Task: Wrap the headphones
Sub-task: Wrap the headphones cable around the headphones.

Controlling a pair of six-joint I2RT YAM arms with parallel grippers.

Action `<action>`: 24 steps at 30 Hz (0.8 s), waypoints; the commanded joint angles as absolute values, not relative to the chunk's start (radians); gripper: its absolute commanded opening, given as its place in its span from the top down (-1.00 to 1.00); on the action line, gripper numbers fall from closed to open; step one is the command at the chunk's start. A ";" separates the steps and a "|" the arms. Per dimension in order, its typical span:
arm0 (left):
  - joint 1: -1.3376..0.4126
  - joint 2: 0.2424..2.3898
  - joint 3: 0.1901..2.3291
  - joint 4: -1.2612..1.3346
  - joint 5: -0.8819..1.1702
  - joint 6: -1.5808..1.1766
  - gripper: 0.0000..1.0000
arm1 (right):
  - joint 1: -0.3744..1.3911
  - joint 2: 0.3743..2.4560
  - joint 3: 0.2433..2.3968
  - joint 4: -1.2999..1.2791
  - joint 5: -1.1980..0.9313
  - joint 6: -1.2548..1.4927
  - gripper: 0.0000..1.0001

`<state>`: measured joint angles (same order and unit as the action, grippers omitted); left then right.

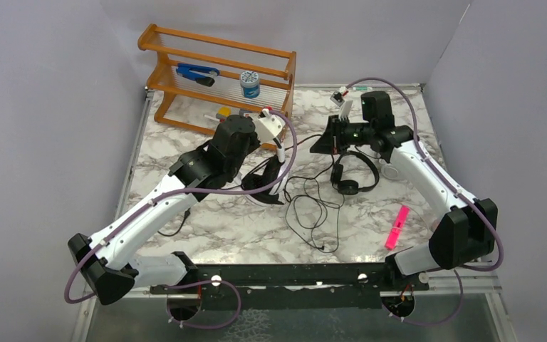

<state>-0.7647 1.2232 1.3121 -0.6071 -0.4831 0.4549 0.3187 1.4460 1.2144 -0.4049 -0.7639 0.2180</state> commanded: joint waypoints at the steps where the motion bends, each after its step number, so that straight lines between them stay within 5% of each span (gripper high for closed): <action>1: -0.825 1.161 1.288 -0.427 -0.722 0.618 1.00 | 0.311 1.442 1.324 -0.561 -0.728 0.170 0.99; 17: -0.843 1.345 1.317 -0.257 -1.128 0.446 1.00 | 0.360 1.327 1.303 -0.193 -1.174 0.665 0.99; 24: -0.845 1.487 1.525 -0.412 -1.170 0.144 1.00 | 0.543 1.237 1.182 0.089 -0.997 0.835 0.77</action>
<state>-0.8486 1.4342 1.3659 -0.3252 -1.0584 0.3946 0.4480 1.3060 1.2148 -0.1242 -1.0676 0.7132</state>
